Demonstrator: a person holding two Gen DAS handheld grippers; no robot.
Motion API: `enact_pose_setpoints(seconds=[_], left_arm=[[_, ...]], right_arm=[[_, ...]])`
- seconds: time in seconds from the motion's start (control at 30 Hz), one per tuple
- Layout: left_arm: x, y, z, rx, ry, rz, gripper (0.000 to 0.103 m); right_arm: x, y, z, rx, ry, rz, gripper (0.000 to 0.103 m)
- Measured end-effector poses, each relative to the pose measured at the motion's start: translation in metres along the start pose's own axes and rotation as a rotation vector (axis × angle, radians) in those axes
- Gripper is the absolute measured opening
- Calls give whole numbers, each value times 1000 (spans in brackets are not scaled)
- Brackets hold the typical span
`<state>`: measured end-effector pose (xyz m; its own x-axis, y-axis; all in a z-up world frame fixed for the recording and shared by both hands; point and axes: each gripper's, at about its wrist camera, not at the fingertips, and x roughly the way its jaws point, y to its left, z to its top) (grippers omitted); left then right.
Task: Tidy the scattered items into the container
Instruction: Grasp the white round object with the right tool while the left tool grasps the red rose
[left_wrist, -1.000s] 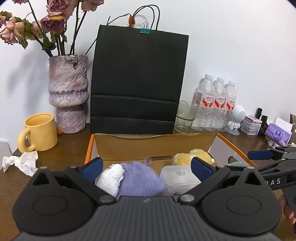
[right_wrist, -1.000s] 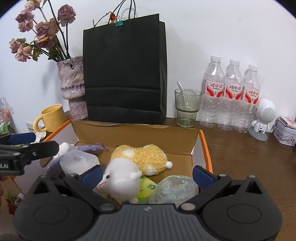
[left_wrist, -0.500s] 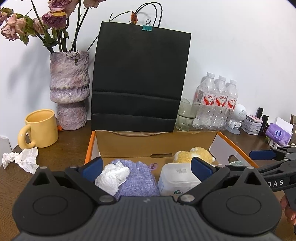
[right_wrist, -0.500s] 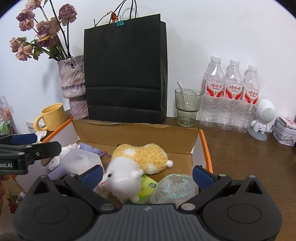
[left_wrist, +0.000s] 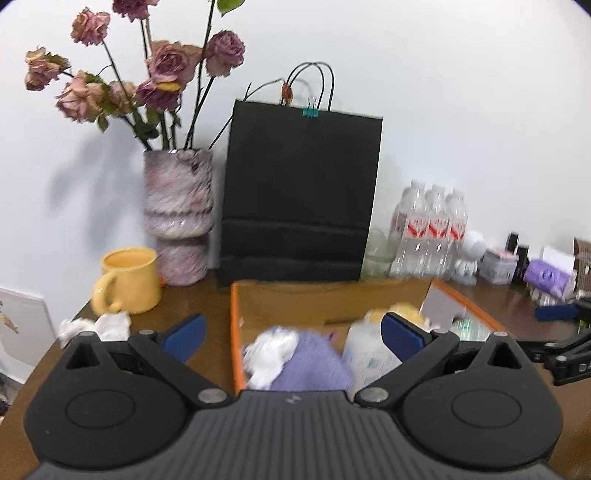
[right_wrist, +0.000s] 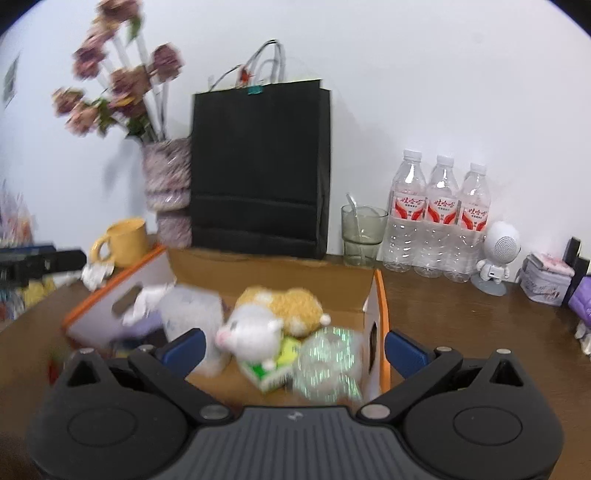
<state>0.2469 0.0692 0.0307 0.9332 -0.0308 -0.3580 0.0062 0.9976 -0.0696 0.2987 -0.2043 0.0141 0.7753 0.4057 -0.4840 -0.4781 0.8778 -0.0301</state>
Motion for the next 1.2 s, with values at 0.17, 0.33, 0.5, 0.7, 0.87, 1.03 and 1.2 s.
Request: enact_pose_setpoints(seconds=[0.17,0.33,0.5,0.7,0.87,1.03,1.2], left_arm=[[-10,10,-31,3,92,16,103],[-2,11,-58,-14,194,3,103],[9,9,-71,-17,227,47,103],[17,11,-78,-13,259,44,92],[21,16,-84,-21,304,-14,51],[13,24,-85,-53,288,-30,44],[8,26,-84,-56,277,-32,44]], right_arm=[[-15,14,-30,-46,43,17,103],[-9,35,-51,-26,117,73,102],[7,60,-64,-25,168,102,94],[27,80,-68,16,200,83,75],[36,90,-72,15,205,53,44],[28,95,-74,22,187,65,25],[22,96,-76,35,181,86,25]])
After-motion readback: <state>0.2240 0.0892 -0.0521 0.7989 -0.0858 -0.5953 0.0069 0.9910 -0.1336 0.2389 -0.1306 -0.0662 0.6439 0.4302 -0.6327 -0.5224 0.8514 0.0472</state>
